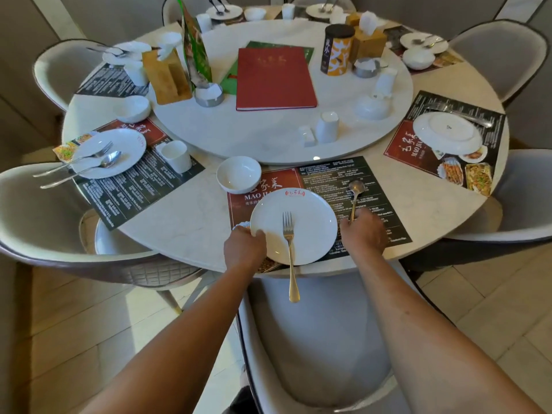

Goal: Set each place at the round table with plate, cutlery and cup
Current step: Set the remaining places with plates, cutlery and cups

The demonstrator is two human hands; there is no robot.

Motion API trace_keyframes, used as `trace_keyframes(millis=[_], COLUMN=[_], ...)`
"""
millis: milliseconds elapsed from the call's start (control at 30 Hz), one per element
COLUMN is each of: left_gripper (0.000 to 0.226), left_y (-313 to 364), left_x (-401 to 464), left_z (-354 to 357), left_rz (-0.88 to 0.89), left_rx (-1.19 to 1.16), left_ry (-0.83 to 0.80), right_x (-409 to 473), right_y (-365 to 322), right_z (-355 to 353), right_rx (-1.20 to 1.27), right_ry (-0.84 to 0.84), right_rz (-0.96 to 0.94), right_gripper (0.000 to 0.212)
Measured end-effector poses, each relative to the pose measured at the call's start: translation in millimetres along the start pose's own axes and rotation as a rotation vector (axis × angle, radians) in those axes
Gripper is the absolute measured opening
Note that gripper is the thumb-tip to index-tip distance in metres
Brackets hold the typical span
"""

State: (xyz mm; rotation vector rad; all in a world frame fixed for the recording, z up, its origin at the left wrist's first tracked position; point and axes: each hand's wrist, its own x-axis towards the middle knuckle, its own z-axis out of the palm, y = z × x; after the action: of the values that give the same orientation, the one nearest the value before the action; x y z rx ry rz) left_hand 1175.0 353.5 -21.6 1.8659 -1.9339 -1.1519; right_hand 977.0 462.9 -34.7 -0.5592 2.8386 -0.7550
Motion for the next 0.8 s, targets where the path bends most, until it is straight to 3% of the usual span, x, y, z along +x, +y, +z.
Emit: trace_keyframes(millis=[400,533,633,800], left_gripper=[0.038,0.039,0.039,0.04], left_y=[-6,-7,-9,-9], left_x=[26,28,26,25], left_z=[7,4,3,3], left_rz=[-0.001,0.016,0.032,0.05], left_rx=[0.012,0.018,0.034,0.028], left_ry=[-0.042,-0.074,-0.08,-0.079], right_x=[18,7,-15,-72], right_y=[-12,-3,1,3], right_z=[6,-5,-11,-7], right_rx=[-0.074,0.135,0.34,0.779], right_ry=[-0.018,0.008,0.016,-0.092], right_rz=[0.089,0.164,0.153,0.275], right_gripper=[0.01,0.008,0.02,0.025])
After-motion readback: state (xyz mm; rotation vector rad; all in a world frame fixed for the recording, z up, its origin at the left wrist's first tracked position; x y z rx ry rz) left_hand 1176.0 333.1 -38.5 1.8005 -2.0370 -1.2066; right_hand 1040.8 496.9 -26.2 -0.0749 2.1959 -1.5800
